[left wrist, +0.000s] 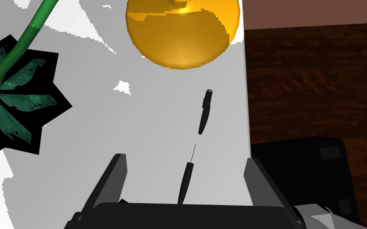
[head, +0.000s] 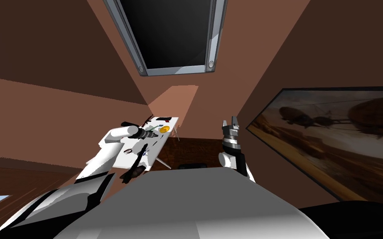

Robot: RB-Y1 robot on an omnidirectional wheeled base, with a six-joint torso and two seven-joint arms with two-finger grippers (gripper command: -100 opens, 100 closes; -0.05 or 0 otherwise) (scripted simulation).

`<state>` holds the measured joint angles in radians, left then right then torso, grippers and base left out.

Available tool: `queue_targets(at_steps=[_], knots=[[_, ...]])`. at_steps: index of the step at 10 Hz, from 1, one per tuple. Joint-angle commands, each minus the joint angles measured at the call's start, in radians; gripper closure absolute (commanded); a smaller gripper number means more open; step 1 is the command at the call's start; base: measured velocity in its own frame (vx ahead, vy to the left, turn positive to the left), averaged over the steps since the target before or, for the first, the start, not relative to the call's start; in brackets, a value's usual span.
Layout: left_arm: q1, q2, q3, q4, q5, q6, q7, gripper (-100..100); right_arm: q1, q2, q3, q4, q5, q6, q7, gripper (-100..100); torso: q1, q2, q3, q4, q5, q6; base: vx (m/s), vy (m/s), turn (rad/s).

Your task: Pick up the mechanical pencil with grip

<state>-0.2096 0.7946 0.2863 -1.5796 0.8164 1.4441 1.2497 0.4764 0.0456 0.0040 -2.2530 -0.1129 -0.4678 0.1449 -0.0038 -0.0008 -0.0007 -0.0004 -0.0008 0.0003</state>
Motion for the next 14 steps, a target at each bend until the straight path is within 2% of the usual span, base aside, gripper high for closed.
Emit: queue_targets(at_steps=[1,3,6,11,12,13,14], knots=[[-0.003,0.023,0.005,-0.001,0.0,0.03,0.023,-100,0.0,0.0,0.0,0.0,0.0,0.0,0.0,0,0.0,0.0,0.0,0.0,0.0,0.0,0.03,-0.067,-0.004],[0.014,0.044,0.004,-0.014,-0.001,0.064,0.042,-100,0.0,0.0,0.0,0.0,0.0,0.0,0.0,0,0.001,-0.002,-0.001,0.0,0.0,0.0,0.059,-0.031,-0.026],[0.066,0.056,-0.029,-0.038,-0.006,0.109,0.055,-100,0.0,0.0,0.0,0.0,0.0,0.0,0.0,0,0.006,-0.01,-0.006,-0.002,0.001,0.0,0.166,0.026,-0.058],[0.162,0.037,-0.115,-0.074,-0.004,0.175,0.064,-100,0.0,0.0,0.0,0.0,0.0,0.0,0.0,0,0.005,-0.011,-0.007,-0.003,0.002,0.0,0.171,0.032,-0.065],[0.172,0.027,-0.125,-0.073,-0.001,0.179,0.064,-100,0.0,0.0,0.0,0.0,0.0,0.0,0.0,0,0.003,-0.009,-0.005,-0.002,0.001,0.0,0.089,-0.03,-0.038],[0.173,0.029,-0.118,-0.08,-0.005,0.174,0.067,-100,0.0,0.0,0.0,0.0,0.0,0.0,0.0,0,0.002,-0.006,-0.004,-0.002,0.001,0.0,0.036,-0.016,-0.003],[0.174,0.027,-0.12,-0.079,-0.006,0.172,0.065,0,0.0,0.0,0.0,0.0,0.0,0.0,0.0,0,0.003,-0.003,-0.002,-0.001,0.001,0.0,0.008,-0.003,0.001]])
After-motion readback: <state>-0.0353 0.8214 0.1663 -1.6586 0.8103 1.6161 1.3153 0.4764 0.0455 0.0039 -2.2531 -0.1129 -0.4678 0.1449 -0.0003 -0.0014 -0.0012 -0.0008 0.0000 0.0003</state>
